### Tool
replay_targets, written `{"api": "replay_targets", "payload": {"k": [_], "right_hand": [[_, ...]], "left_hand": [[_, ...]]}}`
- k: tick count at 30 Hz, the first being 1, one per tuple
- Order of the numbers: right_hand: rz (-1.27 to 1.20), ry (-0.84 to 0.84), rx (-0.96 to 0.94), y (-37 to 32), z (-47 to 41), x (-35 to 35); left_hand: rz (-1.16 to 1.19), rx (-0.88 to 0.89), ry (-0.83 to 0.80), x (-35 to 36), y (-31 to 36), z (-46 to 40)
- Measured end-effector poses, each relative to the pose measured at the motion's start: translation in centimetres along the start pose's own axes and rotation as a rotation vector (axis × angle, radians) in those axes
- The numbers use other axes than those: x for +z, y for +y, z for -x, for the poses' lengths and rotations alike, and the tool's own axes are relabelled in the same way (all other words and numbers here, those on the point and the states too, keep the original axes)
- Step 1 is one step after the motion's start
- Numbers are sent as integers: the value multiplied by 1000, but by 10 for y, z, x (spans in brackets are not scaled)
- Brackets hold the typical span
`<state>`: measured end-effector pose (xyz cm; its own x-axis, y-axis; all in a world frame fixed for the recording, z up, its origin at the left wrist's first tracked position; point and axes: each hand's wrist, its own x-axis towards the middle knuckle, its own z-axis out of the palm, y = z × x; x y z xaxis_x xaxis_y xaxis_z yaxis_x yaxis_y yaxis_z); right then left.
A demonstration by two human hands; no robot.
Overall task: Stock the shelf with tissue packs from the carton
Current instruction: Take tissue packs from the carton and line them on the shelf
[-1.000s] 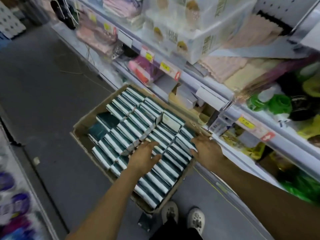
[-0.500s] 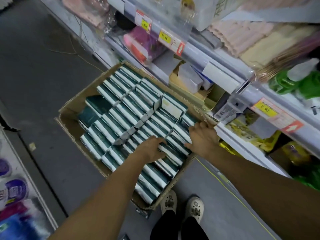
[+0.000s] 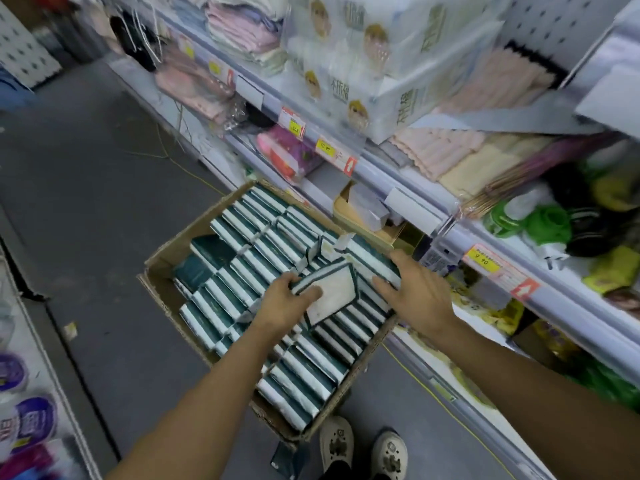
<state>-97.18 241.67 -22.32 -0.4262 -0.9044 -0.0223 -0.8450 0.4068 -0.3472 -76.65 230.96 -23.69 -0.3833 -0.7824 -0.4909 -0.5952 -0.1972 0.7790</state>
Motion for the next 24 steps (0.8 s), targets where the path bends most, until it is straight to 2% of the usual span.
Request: {"api": "replay_targets", "payload": {"k": [3, 7, 17, 21, 24], "right_hand": [[-164, 195, -139, -7, 4, -38], [-310, 344, -286, -13, 8, -90], [-300, 627, -463, -28, -4, -193], [-255, 762, -450, -37, -4, -238], [-334, 827, -482, -35, -1, -273]], "left_hand": [[346, -55, 71, -12, 40, 20], [585, -46, 49, -27, 92, 43], [561, 190, -36, -61, 213, 83], [564, 315, 9, -65, 253, 96], [588, 364, 32, -64, 282, 97]]}}
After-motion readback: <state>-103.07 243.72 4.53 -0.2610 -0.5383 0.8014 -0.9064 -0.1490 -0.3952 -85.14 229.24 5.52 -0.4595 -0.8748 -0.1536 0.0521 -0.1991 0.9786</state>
